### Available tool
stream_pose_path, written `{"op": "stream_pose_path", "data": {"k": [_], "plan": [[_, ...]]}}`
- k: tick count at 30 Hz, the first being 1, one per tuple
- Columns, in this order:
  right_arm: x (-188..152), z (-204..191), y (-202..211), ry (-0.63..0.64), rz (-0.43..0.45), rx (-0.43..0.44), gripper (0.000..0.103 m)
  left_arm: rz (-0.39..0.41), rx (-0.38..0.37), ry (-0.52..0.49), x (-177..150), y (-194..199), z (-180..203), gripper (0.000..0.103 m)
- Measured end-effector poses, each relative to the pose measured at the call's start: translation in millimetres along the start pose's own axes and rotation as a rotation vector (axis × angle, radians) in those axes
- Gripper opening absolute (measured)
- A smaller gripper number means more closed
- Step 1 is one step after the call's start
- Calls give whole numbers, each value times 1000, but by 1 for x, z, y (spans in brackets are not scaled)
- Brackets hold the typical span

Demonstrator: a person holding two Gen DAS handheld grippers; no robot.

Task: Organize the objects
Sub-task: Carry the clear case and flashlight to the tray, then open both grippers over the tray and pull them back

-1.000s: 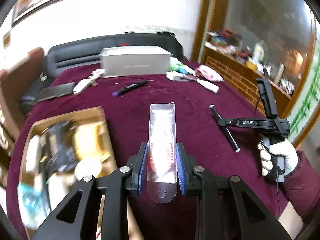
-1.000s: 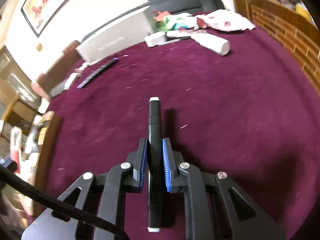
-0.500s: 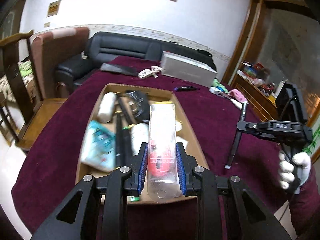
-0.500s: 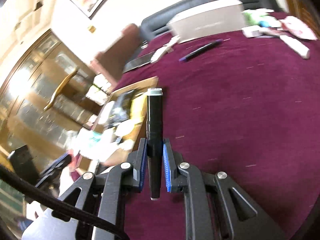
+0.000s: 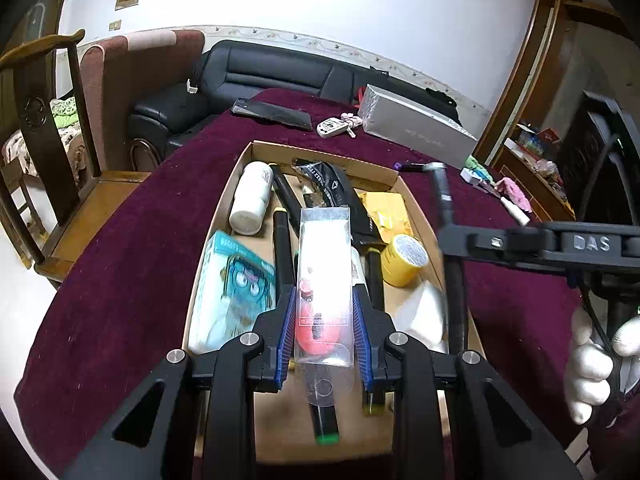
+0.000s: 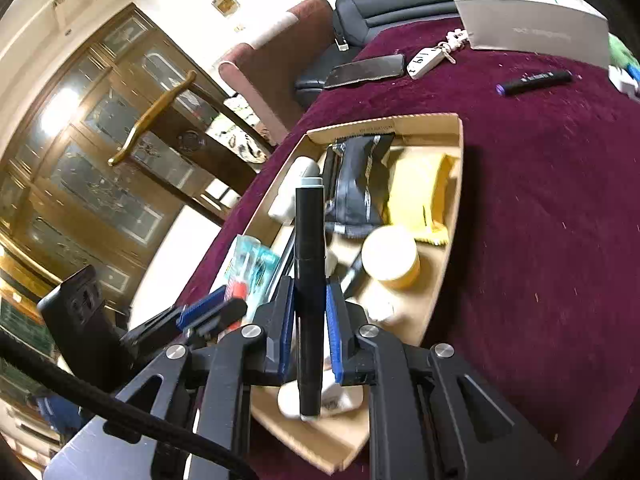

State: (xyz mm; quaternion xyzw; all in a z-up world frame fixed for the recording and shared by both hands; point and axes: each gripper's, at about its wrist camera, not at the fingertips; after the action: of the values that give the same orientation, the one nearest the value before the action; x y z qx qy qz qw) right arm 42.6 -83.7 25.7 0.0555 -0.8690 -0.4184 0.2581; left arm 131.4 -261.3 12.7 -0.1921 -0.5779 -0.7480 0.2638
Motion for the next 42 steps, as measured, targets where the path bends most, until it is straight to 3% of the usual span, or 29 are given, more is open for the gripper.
{"op": "stream_pose_path", "data": {"k": [5, 14, 24, 27, 29, 31, 32, 38, 42], "plan": [[27, 12, -24, -39, -17, -74, 13, -12, 69, -18, 9, -10, 6, 23], [55, 28, -42, -86, -13, -143, 13, -54, 122, -19, 20, -31, 4, 23], [59, 37, -40, -132, 15, -135, 15, -57, 164, 1, 32, -40, 1, 24], [53, 33, -32, -118, 29, -158, 23, -61, 165, 18, 34, -41, 0, 25], [48, 28, -27, -97, 45, -178, 24, -60, 161, 22, 34, -41, 0, 29], [41, 22, -19, -71, 64, -203, 29, -47, 165, 24, 34, -38, 1, 48], [36, 18, -14, -57, 75, -215, 34, -35, 167, 26, 33, -34, 2, 51], [7, 5, 7, -24, 136, -260, 46, 44, 232, 25, 29, -12, 12, 55], [-12, 0, 20, -33, 180, -279, 52, 165, 311, 35, 19, 17, 25, 66]]}}
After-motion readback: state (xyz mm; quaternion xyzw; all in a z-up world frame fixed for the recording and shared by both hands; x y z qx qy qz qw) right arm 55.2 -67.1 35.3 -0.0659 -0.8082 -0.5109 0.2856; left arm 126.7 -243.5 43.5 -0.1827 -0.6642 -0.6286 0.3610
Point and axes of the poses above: each gripper's, at about its wrist camera, not at the fingertips, and y roughly against the way its jaws point, z to its right, x to its top, and after that the axes turned 9 degrees about -z, right-handed
